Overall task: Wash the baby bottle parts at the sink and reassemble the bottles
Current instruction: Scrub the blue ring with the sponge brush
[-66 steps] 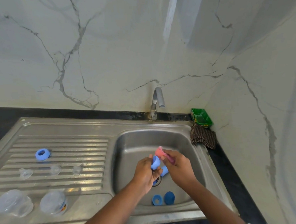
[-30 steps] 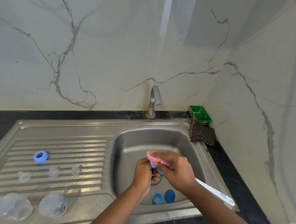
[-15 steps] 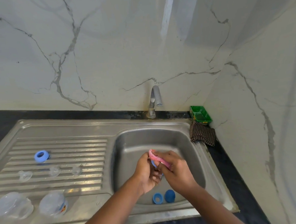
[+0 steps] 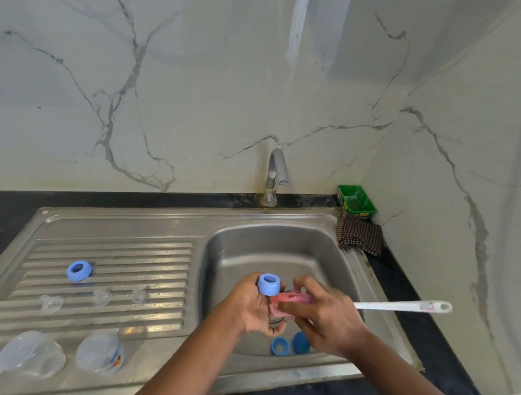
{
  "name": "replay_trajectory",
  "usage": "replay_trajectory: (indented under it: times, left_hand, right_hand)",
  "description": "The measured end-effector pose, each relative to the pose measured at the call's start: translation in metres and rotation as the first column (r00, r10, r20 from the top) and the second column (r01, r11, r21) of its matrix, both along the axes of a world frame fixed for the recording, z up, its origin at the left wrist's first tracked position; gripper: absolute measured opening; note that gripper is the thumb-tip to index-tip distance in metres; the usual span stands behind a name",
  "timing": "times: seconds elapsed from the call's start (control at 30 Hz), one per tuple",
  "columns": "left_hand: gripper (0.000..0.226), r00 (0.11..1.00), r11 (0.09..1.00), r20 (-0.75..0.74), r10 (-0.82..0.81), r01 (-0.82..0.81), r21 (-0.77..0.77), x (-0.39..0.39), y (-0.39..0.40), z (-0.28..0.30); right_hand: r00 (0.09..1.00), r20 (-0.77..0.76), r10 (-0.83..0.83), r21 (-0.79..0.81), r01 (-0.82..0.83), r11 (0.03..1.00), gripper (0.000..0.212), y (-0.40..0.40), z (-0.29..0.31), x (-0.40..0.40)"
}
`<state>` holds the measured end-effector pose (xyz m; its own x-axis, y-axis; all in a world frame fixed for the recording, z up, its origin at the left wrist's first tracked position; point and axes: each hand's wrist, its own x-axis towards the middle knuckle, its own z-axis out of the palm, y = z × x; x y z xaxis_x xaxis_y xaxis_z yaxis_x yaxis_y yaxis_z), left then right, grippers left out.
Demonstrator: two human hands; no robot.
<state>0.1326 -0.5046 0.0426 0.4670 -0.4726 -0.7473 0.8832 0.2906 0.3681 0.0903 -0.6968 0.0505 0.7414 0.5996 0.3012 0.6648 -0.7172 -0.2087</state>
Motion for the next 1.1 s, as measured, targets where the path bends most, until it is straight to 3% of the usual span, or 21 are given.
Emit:
replay_trajectory:
  times: [0.1, 0.33, 0.47, 0.63, 0.77, 0.97, 1.1]
  left_hand:
    - [0.018, 0.998, 0.998, 0.066, -0.008, 0.004, 0.067, 0.001, -0.003, 0.001]
    - [0.022, 0.987, 0.983, 0.074, 0.144, -0.151, 0.103, 0.000, -0.010, -0.006]
    - [0.027, 0.989, 0.958, 0.098, 0.110, -0.132, 0.255, -0.003, -0.012, -0.011]
    - [0.032, 0.984, 0.948, 0.108, 0.143, -0.167, 0.269, -0.005, -0.021, -0.014]
    - [0.021, 0.972, 0.936, 0.081, 0.221, -0.235, 0.261, -0.003, -0.012, -0.018]
    - [0.027, 0.984, 0.927, 0.097, 0.152, -0.176, 0.331, -0.004, -0.008, -0.020]
    - [0.039, 0.978, 0.931, 0.193, 0.079, -0.142, 0.338, -0.013, -0.018, -0.017]
  right_hand:
    - [0.997, -0.062, -0.054, 0.064, 0.058, 0.996, 0.041, -0.004, -0.006, -0.002]
    - [0.983, -0.149, -0.108, 0.220, 0.139, 0.965, 0.034, -0.005, -0.009, 0.007]
    - [0.943, -0.259, -0.210, 0.362, 0.296, 0.884, 0.034, 0.003, -0.014, 0.018]
    - [0.932, -0.327, -0.160, 0.300, 0.262, 0.917, 0.034, 0.029, -0.014, 0.018]
    - [0.972, -0.216, -0.089, 0.200, 0.134, 0.971, 0.040, 0.026, -0.011, 0.006]
    - [0.989, -0.068, -0.128, 0.115, 0.135, 0.984, 0.033, 0.001, -0.007, 0.007]
    - [0.988, -0.084, -0.127, 0.167, 0.140, 0.976, 0.038, 0.018, -0.005, 0.009]
